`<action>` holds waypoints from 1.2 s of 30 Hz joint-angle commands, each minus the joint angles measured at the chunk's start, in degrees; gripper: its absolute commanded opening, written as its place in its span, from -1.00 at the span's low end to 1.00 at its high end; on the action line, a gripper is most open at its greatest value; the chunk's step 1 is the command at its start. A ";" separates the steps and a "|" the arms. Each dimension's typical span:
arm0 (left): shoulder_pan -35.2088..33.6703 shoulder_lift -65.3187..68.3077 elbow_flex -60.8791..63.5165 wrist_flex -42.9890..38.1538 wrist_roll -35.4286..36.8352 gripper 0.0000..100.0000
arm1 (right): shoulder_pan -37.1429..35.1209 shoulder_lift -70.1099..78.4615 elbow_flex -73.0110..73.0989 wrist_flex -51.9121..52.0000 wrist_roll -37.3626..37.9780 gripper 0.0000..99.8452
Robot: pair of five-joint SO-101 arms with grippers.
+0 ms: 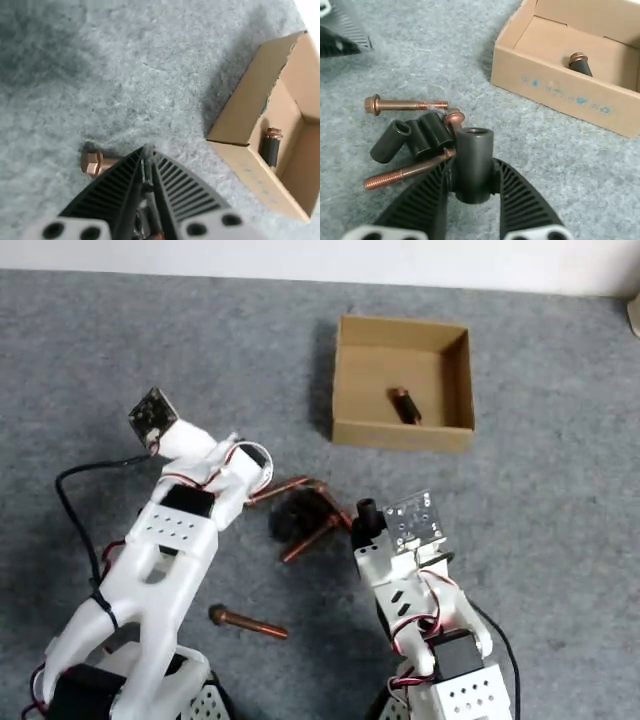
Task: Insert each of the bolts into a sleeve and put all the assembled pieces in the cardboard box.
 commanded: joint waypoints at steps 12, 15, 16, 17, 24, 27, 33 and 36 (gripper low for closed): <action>-4.88 -0.40 -13.32 -1.41 4.04 -0.99 | 0.22 -0.84 0.22 -3.91 0.70 -0.99; -4.97 -0.40 -13.85 1.05 4.04 -0.99 | 0.22 -0.84 0.57 -4.09 0.70 -0.99; -4.97 -0.31 -13.85 1.85 4.04 -0.99 | 0.22 -0.84 0.57 -4.09 0.70 -0.99; -4.97 -0.31 -13.76 2.64 4.04 -0.99 | 0.22 -0.84 0.48 -4.09 0.70 -0.99; -4.97 -0.22 -13.76 6.42 5.36 -0.99 | 0.48 -0.84 0.40 -4.00 0.70 -0.99; -5.49 1.54 -15.87 9.67 9.58 -0.99 | 0.40 -0.84 0.40 -4.00 0.70 -0.99; -5.32 17.19 -33.63 24.18 9.93 -0.99 | 0.31 -0.84 0.84 -4.00 0.70 -0.99; -4.53 25.63 -41.89 31.03 9.93 -0.98 | 0.22 -0.84 0.84 -4.09 0.70 -0.99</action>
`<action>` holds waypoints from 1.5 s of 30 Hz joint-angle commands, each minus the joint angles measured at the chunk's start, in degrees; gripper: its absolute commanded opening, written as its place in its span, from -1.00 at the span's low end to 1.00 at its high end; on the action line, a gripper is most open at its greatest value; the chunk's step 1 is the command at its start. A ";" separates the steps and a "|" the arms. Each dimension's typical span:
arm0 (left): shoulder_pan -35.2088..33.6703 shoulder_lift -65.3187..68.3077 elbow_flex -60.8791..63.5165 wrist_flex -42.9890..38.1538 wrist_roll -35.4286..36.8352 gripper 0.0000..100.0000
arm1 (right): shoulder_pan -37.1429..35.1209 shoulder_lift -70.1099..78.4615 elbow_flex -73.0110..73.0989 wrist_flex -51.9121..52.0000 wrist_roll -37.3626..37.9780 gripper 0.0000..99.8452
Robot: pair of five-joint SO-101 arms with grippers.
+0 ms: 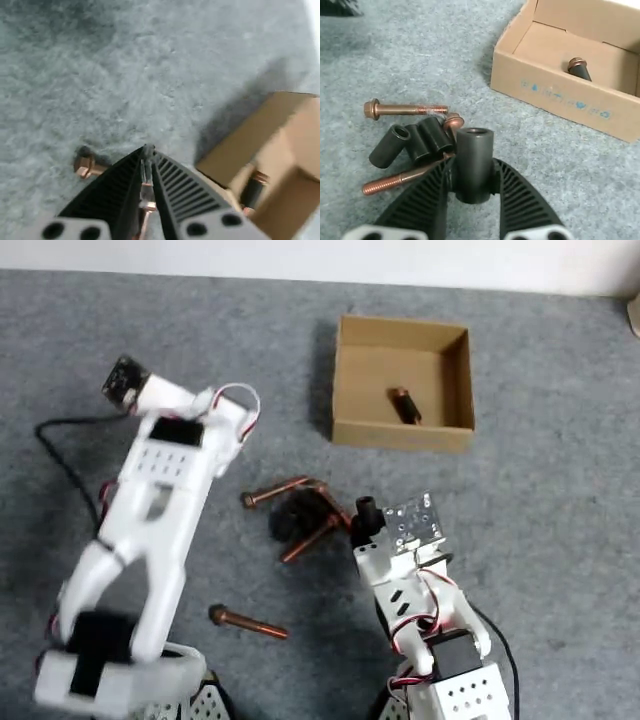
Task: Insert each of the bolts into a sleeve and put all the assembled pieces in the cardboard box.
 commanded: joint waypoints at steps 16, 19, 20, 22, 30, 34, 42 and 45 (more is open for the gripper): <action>7.96 22.99 -17.80 16.88 0.44 -0.22 | 0.22 -0.66 -0.31 -1.71 0.70 -0.99; 8.92 23.08 -18.51 17.32 0.53 -0.27 | 0.22 -0.66 -0.31 -1.71 0.70 -0.99; 9.45 23.16 -18.42 17.32 0.53 -0.29 | 0.22 -0.66 -0.31 -1.71 0.70 -0.99; 9.71 23.16 -18.42 17.41 0.53 -0.35 | 0.22 -0.66 -0.31 -1.71 0.70 -0.99; 9.45 23.60 -18.24 17.41 3.60 -0.45 | 0.22 -0.66 -0.31 -1.80 0.70 -0.99; 9.45 24.13 -17.63 17.41 3.69 -0.45 | 0.22 -0.66 -0.31 -1.80 0.70 -0.99; 9.63 24.40 -17.01 17.67 3.69 -0.45 | 0.22 -0.66 -0.31 -1.80 0.70 -0.99; 9.63 24.40 -16.13 19.08 4.13 -0.45 | 0.22 -0.66 -0.31 -1.80 0.70 -0.99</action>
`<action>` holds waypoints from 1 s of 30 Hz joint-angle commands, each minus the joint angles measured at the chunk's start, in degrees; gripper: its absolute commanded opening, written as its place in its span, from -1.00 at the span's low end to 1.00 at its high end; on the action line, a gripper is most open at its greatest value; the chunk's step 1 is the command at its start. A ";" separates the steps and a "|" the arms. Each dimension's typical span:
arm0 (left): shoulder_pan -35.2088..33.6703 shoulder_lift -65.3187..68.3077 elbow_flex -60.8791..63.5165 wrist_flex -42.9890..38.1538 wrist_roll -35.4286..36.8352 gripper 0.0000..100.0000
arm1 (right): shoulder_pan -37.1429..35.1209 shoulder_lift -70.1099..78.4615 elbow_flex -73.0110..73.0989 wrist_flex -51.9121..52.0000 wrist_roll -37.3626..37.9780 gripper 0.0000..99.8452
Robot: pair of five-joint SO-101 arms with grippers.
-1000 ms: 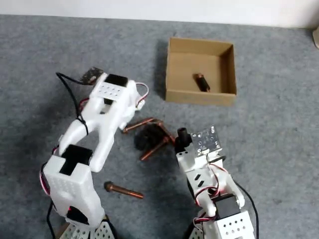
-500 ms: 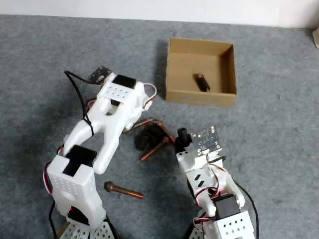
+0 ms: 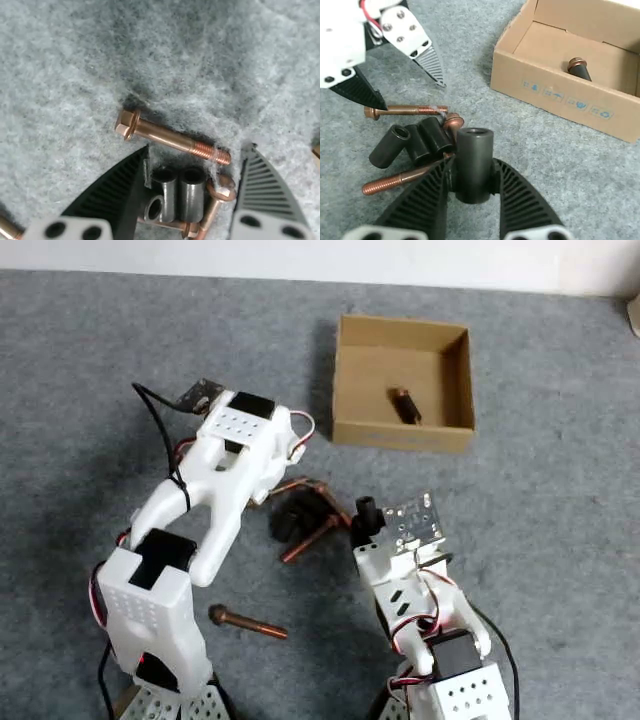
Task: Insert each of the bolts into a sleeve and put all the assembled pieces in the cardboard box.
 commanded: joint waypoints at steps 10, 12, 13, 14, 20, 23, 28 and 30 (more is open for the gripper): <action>0.57 -0.57 -0.13 6.33 2.46 -0.45 | 0.22 -0.66 -0.31 -1.80 0.70 -0.99; 0.75 -0.66 -0.22 6.33 2.46 -0.45 | 0.22 -0.66 -0.31 -1.80 0.70 -0.99; 0.92 -0.66 -0.22 6.42 2.46 -0.45 | 0.22 -0.66 -0.31 -1.80 0.70 -0.99; 1.01 -0.66 -0.22 6.86 2.46 -0.45 | 0.22 -0.66 -0.31 -1.80 0.70 -0.99; 2.42 -0.57 -0.57 9.41 2.37 -0.46 | 0.22 -0.66 -0.31 -1.80 0.70 -0.99; 3.74 -0.66 -0.75 9.05 2.37 -0.45 | 0.22 -0.66 -0.31 -1.80 0.70 -0.99; 4.53 -0.57 1.36 9.14 2.46 -0.45 | 0.22 -0.66 -0.31 -1.80 0.70 -0.99; 3.30 -0.48 1.80 9.05 2.64 -0.45 | 0.22 -0.66 -0.31 -1.80 0.70 -0.99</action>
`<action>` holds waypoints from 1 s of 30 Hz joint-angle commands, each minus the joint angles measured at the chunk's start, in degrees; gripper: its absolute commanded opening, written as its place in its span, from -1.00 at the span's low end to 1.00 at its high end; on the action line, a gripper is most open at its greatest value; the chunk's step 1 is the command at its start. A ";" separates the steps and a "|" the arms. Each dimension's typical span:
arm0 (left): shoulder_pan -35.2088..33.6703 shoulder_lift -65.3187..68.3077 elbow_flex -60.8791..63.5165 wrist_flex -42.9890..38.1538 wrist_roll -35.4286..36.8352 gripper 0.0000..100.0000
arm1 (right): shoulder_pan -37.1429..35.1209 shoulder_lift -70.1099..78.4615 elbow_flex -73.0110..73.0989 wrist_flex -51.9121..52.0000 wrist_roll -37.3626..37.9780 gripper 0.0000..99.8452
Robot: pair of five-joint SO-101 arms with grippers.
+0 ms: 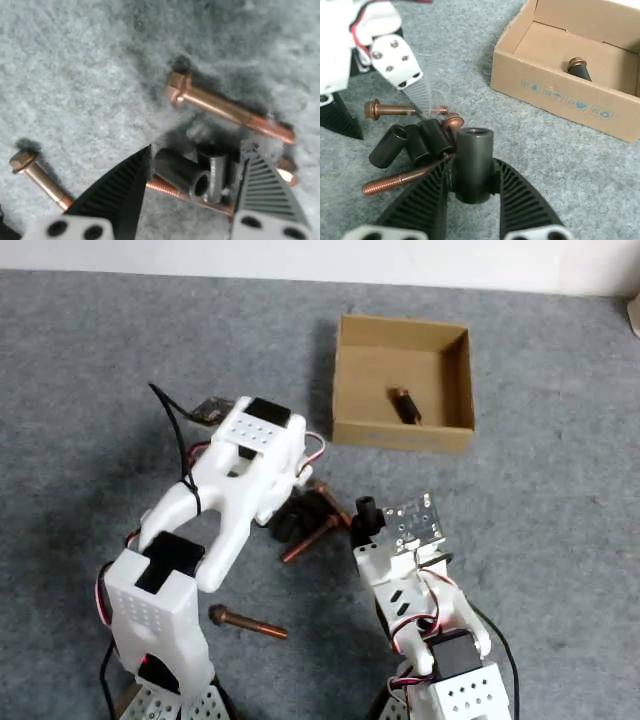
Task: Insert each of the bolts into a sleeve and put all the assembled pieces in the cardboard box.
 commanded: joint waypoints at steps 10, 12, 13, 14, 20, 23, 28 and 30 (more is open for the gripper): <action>-6.37 11.56 -4.62 -4.57 2.99 -0.45 | 0.22 -0.66 -0.31 -1.80 0.70 -0.99; -6.37 14.81 -9.10 -4.66 3.08 -0.45 | 0.22 -0.66 -0.31 -1.80 0.70 -0.99; -6.20 16.22 -12.00 -4.66 3.08 -0.45 | 0.22 -0.66 -0.31 -1.80 0.70 -0.99; -5.85 17.27 -14.73 -4.57 3.08 -0.45 | 0.22 -0.66 -0.31 -1.80 0.70 -0.99; -3.38 19.91 -27.47 2.37 3.34 -0.45 | 0.22 -0.66 -0.31 -1.80 0.70 -0.99; -3.21 20.88 -31.34 3.96 5.89 -0.45 | 0.22 -0.66 -0.31 -1.80 0.70 -0.99; -5.14 22.20 -33.10 4.40 8.26 -0.45 | 0.22 -0.66 -0.31 -1.80 0.70 -0.99; -5.58 22.11 -33.10 4.40 8.26 -0.45 | 0.22 -0.66 -0.31 -1.80 0.70 -0.99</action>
